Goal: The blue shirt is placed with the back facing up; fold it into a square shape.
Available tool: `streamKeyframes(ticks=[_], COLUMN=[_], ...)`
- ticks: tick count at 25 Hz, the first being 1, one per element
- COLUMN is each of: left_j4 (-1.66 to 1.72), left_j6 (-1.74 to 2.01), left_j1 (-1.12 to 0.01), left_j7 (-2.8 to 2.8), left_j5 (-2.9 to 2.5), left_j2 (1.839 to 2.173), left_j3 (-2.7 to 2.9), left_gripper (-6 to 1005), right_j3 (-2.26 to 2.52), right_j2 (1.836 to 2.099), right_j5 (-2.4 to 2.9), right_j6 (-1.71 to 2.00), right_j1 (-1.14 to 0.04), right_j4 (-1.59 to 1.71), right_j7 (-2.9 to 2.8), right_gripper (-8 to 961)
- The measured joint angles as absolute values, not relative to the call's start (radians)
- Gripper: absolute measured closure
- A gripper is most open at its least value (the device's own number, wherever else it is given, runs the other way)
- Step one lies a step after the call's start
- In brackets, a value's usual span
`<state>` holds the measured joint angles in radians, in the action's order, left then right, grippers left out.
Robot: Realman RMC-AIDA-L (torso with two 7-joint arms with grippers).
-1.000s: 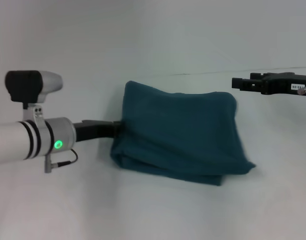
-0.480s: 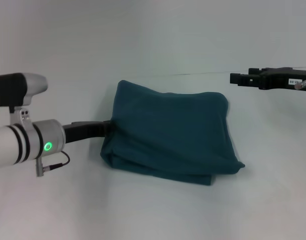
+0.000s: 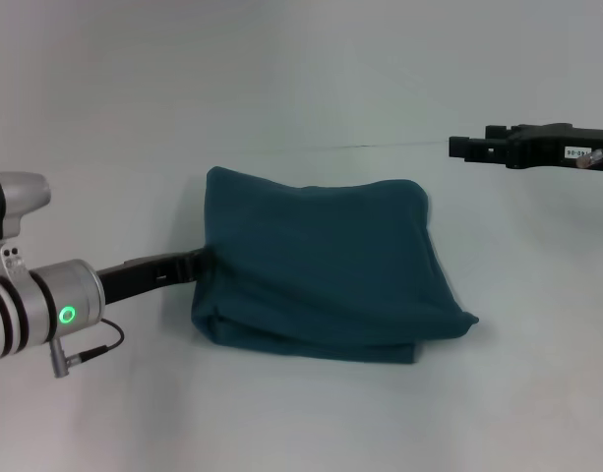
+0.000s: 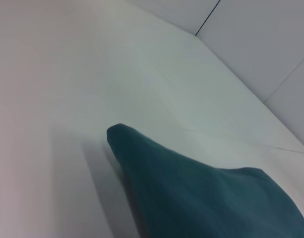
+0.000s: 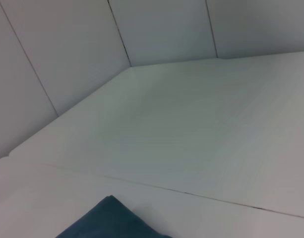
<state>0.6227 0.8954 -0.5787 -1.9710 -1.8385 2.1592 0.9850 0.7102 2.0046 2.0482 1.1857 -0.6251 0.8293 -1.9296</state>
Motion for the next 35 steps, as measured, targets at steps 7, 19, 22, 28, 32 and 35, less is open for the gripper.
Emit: streamKeyframes(ticks=[7, 19, 22, 28, 32, 35], left_j4=[0.616, 0.621, 0.621, 0.627, 0.646, 0.666], left_j6=[0.923, 0.952, 0.953, 0.98, 0.984, 0.983], left_j1=[-0.556, -0.542, -0.541, -0.541, -0.542, -0.545], left_j7=[-1.971, -1.964, -1.964, -1.956, -1.953, -1.953], left_j5=[-1.833, -1.831, -1.831, -1.828, -1.826, -1.824], left_j2=[2.165, 2.169, 2.169, 2.165, 2.163, 2.163], left_j3=[0.984, 0.981, 0.968, 0.886, 0.834, 0.829], left_gripper=[964, 936, 929, 915, 839, 733], right_j3=[0.71, 0.71, 0.71, 0.71, 0.707, 0.703], right_j2=[1.998, 1.995, 1.995, 1.995, 1.995, 1.995], right_j5=[2.049, 2.049, 2.049, 2.049, 2.049, 2.049], right_j6=[1.186, 1.186, 1.186, 1.186, 1.186, 1.186], right_j1=[-0.629, -0.629, -0.629, -0.63, -0.63, -0.631], right_j4=[0.811, 0.805, 0.805, 0.805, 0.805, 0.805], right_j7=[-1.93, -1.93, -1.93, -1.93, -1.93, -1.93], right_gripper=[163, 163, 163, 163, 163, 162])
